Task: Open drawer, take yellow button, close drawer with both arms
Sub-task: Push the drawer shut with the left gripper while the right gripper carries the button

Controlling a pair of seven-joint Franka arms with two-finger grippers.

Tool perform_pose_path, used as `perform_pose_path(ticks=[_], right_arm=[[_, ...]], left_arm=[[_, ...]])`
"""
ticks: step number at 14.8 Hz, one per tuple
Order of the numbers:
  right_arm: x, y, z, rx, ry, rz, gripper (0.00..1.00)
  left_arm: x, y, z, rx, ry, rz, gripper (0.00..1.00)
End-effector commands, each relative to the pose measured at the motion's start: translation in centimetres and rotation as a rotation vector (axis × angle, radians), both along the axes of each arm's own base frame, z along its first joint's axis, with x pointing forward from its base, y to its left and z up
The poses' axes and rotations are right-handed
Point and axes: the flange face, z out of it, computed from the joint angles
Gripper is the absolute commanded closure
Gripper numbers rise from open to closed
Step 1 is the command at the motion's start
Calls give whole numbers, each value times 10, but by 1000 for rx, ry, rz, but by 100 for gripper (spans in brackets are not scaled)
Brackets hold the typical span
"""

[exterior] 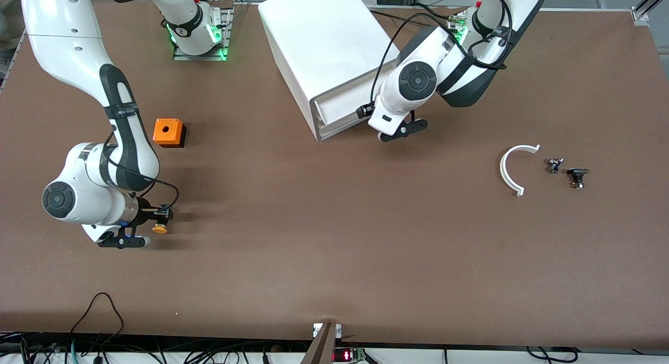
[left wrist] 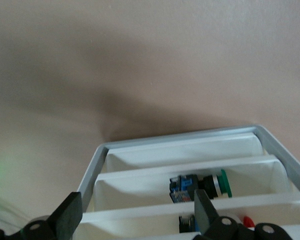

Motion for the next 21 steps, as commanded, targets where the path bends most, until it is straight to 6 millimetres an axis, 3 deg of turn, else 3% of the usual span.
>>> perform_pose_path(ticks=[1, 4, 5, 7, 8, 12, 15, 21], right_arm=[[-3, -3, -5, 7, -23, 12, 100], [-4, -3, -19, 3, -27, 7, 100], [-4, -2, -20, 2, -25, 0, 87], [-4, -1, -19, 5, -27, -5, 17], [-4, -1, -19, 6, -27, -4, 1], [0, 12, 0, 5, -51, 21, 1], [4, 21, 54, 7, -117, 61, 1], [-7, 10, 157, 19, -156, 68, 1]], left_arm=[[-20, -12, 5, -10, 50, -14, 1], [-31, -17, 6, -9, 101, -28, 1], [-33, -18, 6, -7, 108, -33, 1], [-34, -19, 6, -7, 110, -35, 1], [-35, -20, 3, -7, 116, -37, 1], [-33, -22, -2, -16, 127, -43, 1], [-25, -24, -9, -34, 138, -38, 1], [-26, -27, -7, -37, 144, -41, 1]])
